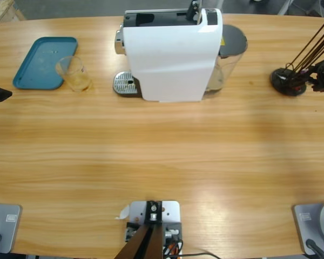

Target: Pour coffee

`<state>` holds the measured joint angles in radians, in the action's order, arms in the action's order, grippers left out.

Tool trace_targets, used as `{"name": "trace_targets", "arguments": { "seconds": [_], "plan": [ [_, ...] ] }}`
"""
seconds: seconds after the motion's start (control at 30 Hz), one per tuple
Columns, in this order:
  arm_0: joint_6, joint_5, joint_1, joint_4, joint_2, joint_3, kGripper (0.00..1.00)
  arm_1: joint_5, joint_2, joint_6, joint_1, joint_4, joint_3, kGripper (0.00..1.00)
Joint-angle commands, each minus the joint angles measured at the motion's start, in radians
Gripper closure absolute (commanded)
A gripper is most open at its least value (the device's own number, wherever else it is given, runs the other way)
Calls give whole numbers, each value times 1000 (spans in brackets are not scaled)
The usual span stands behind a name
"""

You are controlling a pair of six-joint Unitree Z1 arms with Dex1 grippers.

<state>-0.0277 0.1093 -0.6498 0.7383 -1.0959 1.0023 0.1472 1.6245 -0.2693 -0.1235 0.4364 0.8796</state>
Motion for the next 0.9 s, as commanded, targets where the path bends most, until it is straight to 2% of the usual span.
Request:
{"name": "trace_targets", "arguments": {
  "seconds": [0.03, 0.07, 0.13, 0.2, 0.27, 0.3, 0.33, 0.7, 0.73, 0.77, 0.8, 0.9],
  "plan": [
    [6, 13, -1, -11, 22, -38, 82, 14, 16, -4, -16, -5, -19, 525],
    [5, 13, -1, -11, 22, -39, 82, 17, 13, -5, -18, -5, -21, 616],
    [6, 13, -1, -11, 22, -39, 82, 23, 9, -5, -19, -5, -22, 633],
    [6, 13, -1, -11, 24, -39, 82, 31, 4, -7, -21, -5, -25, 776],
    [6, 13, -1, -11, 24, -39, 82, 37, -1, -8, -22, -5, -27, 787],
    [6, 13, -1, -11, 25, -39, 82, 40, -2, -9, -23, -5, -27, 866],
    [6, 13, -1, -11, 25, -39, 82, 43, -5, -11, -24, -5, -29, 986],
    [6, 12, -1, -11, 27, -40, 82, 57, -14, -19, -27, -5, -35, 1000],
    [6, 12, -1, -11, 27, -40, 82, 52, -15, -19, -27, -5, -33, 929],
    [6, 12, -1, -11, 27, -40, 82, 48, -18, -19, -27, -5, -33, 546],
    [6, 12, -1, -11, 27, -40, 82, 45, -18, -19, -28, -5, -31, 315],
    [6, 11, -1, -13, 27, -42, 82, 46, -21, -19, -28, -5, -27, 26]
  ]
}}
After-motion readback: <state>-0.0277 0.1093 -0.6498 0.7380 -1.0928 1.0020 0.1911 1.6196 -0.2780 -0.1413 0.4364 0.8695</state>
